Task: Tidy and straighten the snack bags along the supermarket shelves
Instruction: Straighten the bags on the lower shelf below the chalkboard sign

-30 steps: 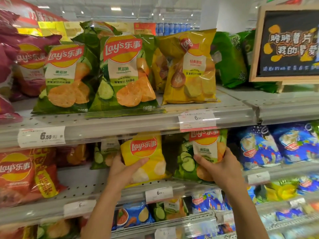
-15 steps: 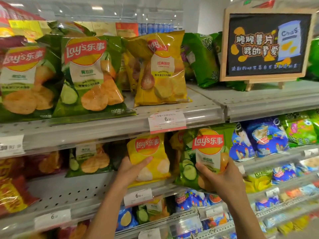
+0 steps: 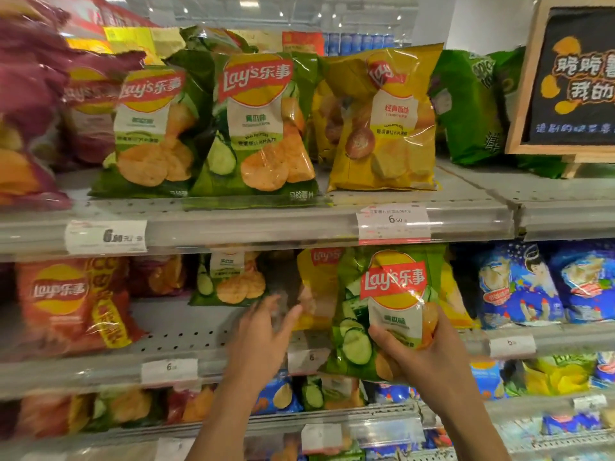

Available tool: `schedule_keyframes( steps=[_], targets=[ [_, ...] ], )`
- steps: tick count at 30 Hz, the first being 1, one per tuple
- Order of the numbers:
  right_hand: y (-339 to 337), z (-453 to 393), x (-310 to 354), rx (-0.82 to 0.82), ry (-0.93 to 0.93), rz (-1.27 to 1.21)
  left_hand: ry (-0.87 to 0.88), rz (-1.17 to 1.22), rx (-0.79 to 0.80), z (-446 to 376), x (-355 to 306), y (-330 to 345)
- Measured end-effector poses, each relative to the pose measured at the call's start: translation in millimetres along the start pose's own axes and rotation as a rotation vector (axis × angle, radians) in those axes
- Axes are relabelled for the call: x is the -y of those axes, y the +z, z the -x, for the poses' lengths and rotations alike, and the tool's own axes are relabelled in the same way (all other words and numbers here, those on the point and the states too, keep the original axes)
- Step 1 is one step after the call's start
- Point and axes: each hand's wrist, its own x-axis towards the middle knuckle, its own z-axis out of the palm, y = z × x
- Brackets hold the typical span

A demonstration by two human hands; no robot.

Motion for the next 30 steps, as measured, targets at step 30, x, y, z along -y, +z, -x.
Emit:
schedule_keyframes(
  steps=[30],
  targets=[
    [229.2, -1.5, 52.6, 0.173, -0.026, 0.058, 0.195, -0.414, -0.124, 65.4, 126.0, -117.2]
  ],
)
